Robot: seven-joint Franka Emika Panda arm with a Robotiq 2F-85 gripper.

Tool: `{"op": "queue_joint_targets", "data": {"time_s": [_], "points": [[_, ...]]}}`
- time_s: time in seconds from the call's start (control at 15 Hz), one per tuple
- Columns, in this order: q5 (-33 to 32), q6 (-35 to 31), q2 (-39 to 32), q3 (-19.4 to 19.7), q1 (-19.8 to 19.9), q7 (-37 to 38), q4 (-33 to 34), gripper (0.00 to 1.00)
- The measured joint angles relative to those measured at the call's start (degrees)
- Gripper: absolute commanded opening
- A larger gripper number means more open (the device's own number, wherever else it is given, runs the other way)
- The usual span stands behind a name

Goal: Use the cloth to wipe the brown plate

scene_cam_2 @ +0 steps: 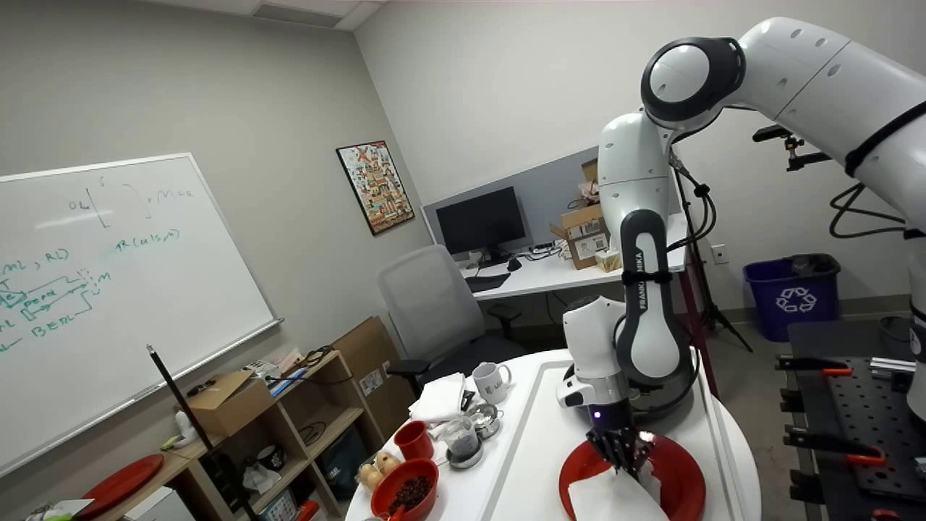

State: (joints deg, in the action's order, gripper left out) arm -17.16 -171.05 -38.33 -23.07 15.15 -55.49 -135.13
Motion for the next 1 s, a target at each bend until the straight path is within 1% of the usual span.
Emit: {"op": "queue_joint_targets", "data": {"time_s": [0.2, 0.33, 0.47, 0.73, 1.0], "points": [[-0.1, -6.5, 0.2, 1.2, 1.7, 0.0, -0.2, 0.03], [-0.2, -10.3, 0.2, 1.9, 2.0, 0.2, -0.2, 0.03], [-0.4, -12.6, 0.2, 2.6, 1.9, 0.5, -0.2, 0.03], [-0.8, -12.8, 0.2, 5.3, -0.2, 0.9, -0.5, 0.03], [-1.3, -9.7, 0.1, 7.5, -2.8, 1.0, -2.1, 0.03]]}}
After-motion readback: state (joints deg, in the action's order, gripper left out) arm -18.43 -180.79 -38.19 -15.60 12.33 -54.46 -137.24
